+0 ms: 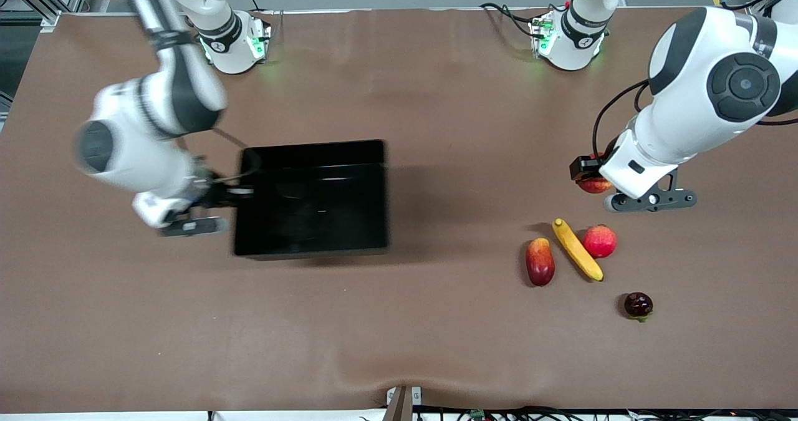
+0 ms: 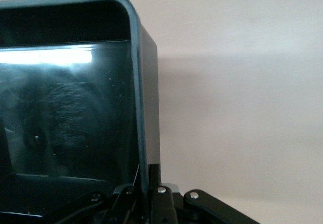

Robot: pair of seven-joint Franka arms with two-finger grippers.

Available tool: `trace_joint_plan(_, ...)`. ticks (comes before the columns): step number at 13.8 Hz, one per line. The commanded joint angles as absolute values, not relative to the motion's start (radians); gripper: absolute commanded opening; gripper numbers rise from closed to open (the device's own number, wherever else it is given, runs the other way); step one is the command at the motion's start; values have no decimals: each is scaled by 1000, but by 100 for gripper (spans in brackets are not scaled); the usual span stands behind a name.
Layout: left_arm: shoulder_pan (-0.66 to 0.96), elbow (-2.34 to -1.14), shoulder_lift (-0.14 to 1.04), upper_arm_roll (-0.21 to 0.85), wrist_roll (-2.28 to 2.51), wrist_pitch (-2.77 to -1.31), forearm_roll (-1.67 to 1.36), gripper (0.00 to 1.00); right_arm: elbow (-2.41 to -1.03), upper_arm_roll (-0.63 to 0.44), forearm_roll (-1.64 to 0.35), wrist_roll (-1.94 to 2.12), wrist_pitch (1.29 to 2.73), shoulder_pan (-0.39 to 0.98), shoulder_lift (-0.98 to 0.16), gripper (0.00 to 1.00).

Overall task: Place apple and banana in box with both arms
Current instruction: 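Push the black box toward the fruit with the right gripper, then hold the box with the right gripper while the left gripper nears it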

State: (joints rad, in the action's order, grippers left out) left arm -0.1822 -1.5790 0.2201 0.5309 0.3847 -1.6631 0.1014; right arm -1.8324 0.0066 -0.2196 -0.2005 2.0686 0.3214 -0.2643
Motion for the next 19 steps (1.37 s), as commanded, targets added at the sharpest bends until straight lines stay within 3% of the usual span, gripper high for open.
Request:
trace_joint_plan(1, -179, -1555, 225, 535, 388, -1643, 94, 0, -1824, -11, -245, -349, 2150, 467, -319, 0)
trace_joint_plan(8, -158, -1555, 265, 535, 403, -1649, 95, 0, -1812, -12, -360, -572, 2390, 748, -480, 0)
trace_joint_plan(18, -101, -1522, 294, 535, 458, -1667, 60, 0, -1761, -15, -350, -756, 2451, 867, -575, 0)
trace_joint_plan(19, -74, -1516, 298, 534, 483, -1667, 60, 0, -1761, -15, -350, -774, 2465, 874, -586, 21)
